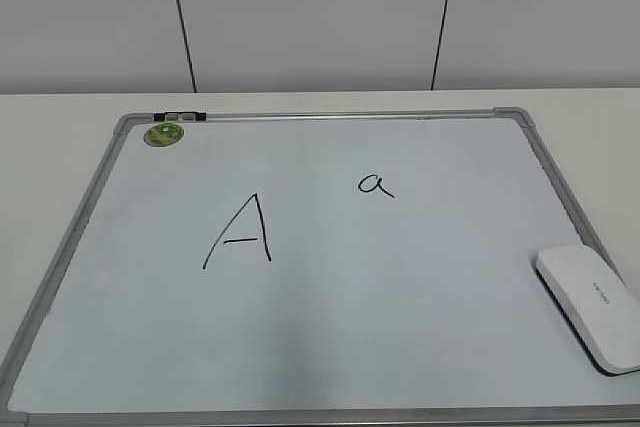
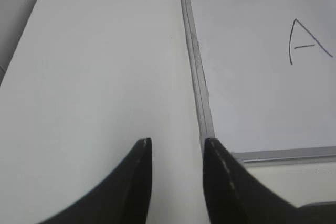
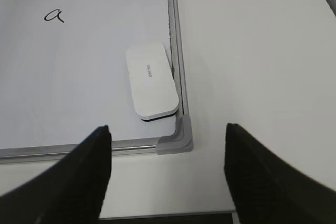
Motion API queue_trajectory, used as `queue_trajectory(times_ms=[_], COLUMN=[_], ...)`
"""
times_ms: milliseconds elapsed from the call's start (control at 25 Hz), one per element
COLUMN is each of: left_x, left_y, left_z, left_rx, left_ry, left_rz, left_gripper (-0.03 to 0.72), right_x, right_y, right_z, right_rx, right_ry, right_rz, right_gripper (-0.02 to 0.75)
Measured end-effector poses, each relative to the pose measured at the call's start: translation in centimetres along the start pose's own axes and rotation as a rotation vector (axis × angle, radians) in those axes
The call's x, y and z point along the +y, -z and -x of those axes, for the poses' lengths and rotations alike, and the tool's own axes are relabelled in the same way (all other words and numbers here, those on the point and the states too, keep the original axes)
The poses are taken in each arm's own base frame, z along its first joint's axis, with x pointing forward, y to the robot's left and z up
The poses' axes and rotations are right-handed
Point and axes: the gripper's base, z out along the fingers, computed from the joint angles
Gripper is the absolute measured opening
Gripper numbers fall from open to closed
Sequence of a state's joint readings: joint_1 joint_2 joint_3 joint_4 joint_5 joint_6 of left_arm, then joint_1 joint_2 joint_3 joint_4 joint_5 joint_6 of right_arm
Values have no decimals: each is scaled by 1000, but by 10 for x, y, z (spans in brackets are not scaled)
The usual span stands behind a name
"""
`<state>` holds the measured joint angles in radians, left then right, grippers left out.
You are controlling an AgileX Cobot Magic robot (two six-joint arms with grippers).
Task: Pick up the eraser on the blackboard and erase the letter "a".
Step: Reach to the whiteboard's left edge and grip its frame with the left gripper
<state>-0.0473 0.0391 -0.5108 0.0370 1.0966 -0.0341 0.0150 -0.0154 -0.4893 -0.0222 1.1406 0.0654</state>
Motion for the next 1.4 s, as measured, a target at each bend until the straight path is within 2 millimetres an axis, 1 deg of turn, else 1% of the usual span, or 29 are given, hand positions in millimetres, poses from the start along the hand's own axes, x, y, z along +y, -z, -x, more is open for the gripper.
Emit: queue_trajectory(times_ms=[80, 160, 360, 560, 720, 880, 1000, 1160, 1240, 1400], left_x=[0, -1, -2, -5, -7, -11, -15, -17, -18, -19], left_y=[-9, -17, -43, -72, -101, -138, -168, -210, -231, -264], left_z=[6, 17, 49, 86, 113, 132, 140, 146, 145, 142], left_rx=[70, 138, 297, 401, 468, 550, 608, 669, 711, 775], left_ry=[-2, -5, -10, -8, 1, 19, 44, 51, 61, 85], left_rz=[1, 2, 5, 0, -12, -29, -50, -51, -47, -41], left_gripper=[242, 242, 243, 243, 243, 243, 243, 243, 243, 243], right_x=[0, 0, 0, 0, 0, 0, 0, 0, 0, 0], right_y=[0, 0, 0, 0, 0, 0, 0, 0, 0, 0], right_z=[0, 0, 0, 0, 0, 0, 0, 0, 0, 0], right_rx=[0, 0, 0, 0, 0, 0, 0, 0, 0, 0], right_ry=[0, 0, 0, 0, 0, 0, 0, 0, 0, 0], right_rz=[0, 0, 0, 0, 0, 0, 0, 0, 0, 0], right_gripper=[501, 501, 501, 501, 501, 501, 501, 501, 501, 501])
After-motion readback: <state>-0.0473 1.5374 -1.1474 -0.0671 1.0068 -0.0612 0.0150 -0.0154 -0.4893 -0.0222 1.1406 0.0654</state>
